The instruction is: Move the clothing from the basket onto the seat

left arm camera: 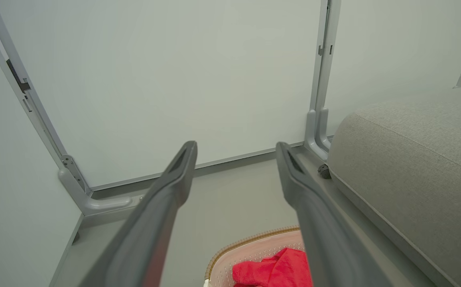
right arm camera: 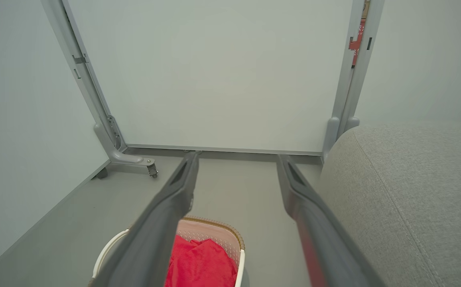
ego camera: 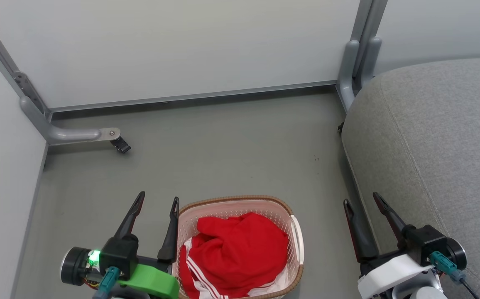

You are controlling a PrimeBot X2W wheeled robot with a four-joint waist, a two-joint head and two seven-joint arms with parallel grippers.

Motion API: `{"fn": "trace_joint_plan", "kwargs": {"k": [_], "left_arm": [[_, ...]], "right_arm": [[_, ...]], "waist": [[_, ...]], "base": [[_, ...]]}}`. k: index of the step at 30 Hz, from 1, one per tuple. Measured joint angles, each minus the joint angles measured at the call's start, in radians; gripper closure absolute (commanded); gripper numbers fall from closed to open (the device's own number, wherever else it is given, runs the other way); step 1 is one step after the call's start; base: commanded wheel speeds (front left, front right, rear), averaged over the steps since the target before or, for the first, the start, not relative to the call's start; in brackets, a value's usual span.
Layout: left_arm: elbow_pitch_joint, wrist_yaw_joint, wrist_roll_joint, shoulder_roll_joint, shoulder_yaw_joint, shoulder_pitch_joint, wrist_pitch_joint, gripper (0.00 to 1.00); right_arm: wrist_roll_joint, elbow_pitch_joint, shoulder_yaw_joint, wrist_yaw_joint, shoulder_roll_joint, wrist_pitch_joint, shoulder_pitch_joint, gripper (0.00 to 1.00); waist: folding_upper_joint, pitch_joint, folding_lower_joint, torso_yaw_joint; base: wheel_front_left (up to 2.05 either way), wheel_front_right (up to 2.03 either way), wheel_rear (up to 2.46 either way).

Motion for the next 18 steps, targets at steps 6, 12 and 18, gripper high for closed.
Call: {"fn": "trace_joint_plan", "kwargs": {"k": [6, 12, 18], "left_arm": [[0.006, -0.001, -0.001, 0.0, 0.003, 0.0, 0.0, 0.0], [0.009, -0.004, -0.005, 0.0, 0.004, 0.0, 0.0, 0.0], [0.032, -0.008, -0.002, 0.005, -0.014, -0.042, 0.0, 0.0]], "right_arm": [[0.0, 0.001, 0.001, 0.0, 0.0, 0.0, 0.0, 0.0], [0.001, 0.003, 0.002, 0.0, 0.0, 0.0, 0.0, 0.0], [-0.001, -0.003, 0.008, 0.0, 0.0, 0.0, -0.015, 0.0]], "waist": [[0.0, -0.001, 0.0, -0.001], [0.0, 0.002, 0.0, -0.002], [0.0, 0.025, 0.0001, -0.009]], "base": [[0.0, 0.0, 0.0], [0.0, 0.0, 0.0], [0.0, 0.0, 0.0]]}}
